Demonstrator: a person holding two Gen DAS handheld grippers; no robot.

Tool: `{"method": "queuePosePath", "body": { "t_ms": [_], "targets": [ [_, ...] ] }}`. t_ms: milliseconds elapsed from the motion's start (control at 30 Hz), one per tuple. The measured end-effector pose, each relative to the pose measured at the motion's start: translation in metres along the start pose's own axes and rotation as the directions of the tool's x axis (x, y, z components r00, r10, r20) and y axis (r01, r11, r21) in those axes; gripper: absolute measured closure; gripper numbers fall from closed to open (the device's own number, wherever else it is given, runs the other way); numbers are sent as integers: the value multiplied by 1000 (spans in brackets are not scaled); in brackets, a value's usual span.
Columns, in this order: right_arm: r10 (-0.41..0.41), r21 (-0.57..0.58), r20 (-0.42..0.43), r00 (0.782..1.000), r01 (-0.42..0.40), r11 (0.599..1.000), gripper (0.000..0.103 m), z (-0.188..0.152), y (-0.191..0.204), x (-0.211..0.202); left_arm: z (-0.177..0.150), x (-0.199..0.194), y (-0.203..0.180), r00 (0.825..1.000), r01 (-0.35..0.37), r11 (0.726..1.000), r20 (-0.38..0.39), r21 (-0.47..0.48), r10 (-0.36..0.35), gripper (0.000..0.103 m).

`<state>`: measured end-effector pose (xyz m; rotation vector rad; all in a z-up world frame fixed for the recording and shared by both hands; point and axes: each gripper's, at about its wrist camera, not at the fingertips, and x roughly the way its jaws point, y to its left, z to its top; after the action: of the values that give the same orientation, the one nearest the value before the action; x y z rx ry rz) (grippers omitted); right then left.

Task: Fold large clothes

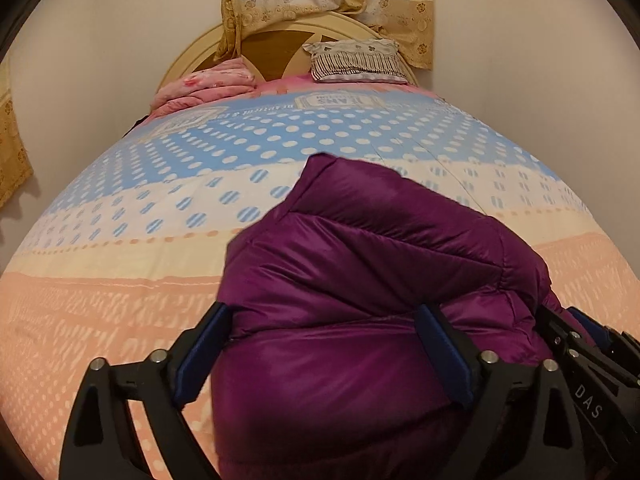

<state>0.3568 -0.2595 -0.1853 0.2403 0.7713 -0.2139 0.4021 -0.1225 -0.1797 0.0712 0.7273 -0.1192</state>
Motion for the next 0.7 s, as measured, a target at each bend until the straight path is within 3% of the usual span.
{"method": "queuePosePath", "body": {
  "t_ms": [200,700],
  "targets": [
    [7,9,-7,1000,-7,1000,58,-8,-4,8,-7,8,-5,1000,9,1000,-12,12,-9,2],
    [-11,0,-42,999,11,1000,56,-15,-5,22,-12,25,-11,997,10,999,-77,43,-6,1]
  ]
}}
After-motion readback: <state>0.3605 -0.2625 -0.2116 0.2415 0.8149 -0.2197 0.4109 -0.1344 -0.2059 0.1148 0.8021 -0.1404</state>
